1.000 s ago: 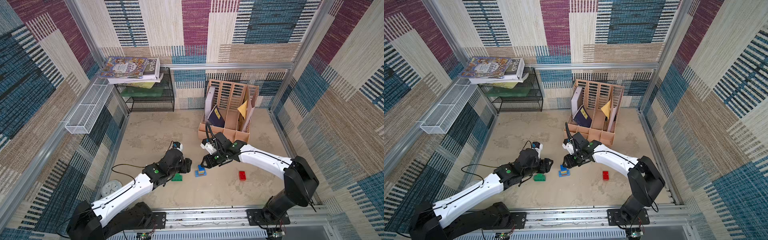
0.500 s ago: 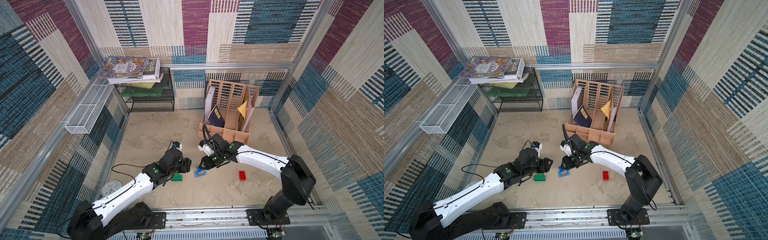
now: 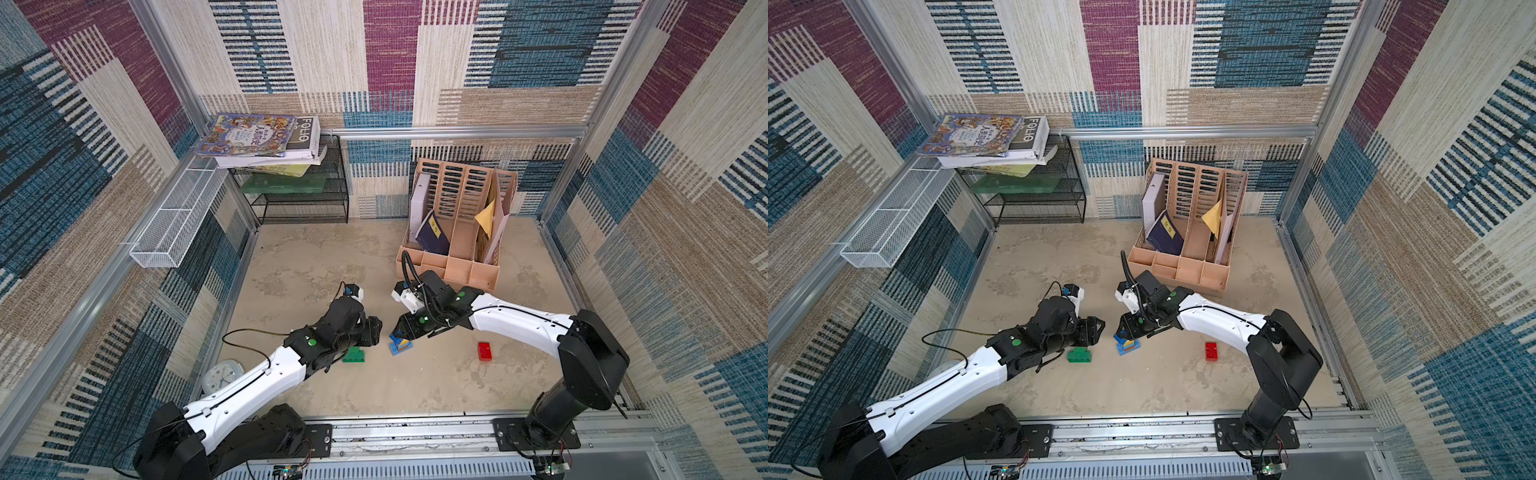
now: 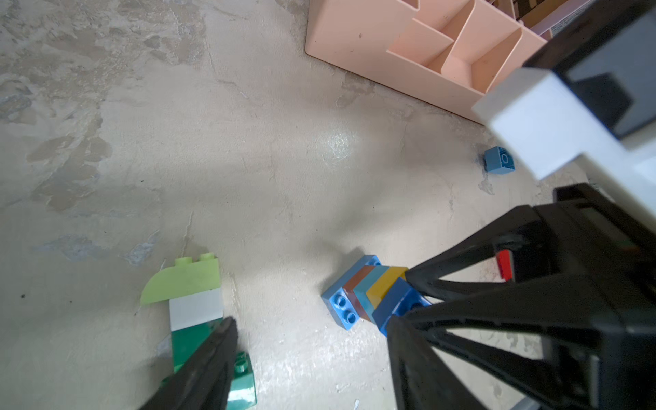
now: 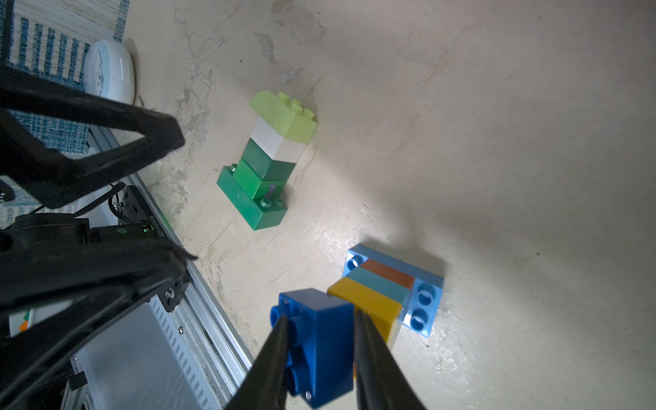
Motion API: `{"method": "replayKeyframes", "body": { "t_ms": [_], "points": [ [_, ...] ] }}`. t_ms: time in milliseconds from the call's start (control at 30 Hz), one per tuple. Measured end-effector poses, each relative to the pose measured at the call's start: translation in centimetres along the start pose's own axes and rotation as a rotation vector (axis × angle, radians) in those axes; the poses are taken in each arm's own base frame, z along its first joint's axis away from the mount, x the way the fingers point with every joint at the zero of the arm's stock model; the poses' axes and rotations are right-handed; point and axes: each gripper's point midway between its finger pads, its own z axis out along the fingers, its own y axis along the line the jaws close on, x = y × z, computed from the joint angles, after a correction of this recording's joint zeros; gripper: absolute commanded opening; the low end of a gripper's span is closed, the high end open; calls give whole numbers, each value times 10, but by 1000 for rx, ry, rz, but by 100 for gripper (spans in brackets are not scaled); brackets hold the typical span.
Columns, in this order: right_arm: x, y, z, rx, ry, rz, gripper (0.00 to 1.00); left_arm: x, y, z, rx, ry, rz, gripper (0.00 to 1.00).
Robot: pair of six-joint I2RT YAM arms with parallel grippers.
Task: Assemble the number 1 with lego
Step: Assemble the lego brick with the lego brick.
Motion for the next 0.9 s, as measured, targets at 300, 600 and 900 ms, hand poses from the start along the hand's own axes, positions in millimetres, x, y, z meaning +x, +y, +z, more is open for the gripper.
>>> {"method": "replayKeyframes", "body": {
  "t_ms": [300, 600, 900],
  "points": [
    [1, -12, -13, 38, 12, 39, 33, 3, -4, 2, 22, 17, 7, 68],
    [5, -20, -23, 56, 19, 65, 36, 9, -25, 8, 147, 50, 38, 65],
    [6, -23, -29, 61, 15, 77, 34, 14, -47, 12, 276, 83, 102, 63]
  ]
}}
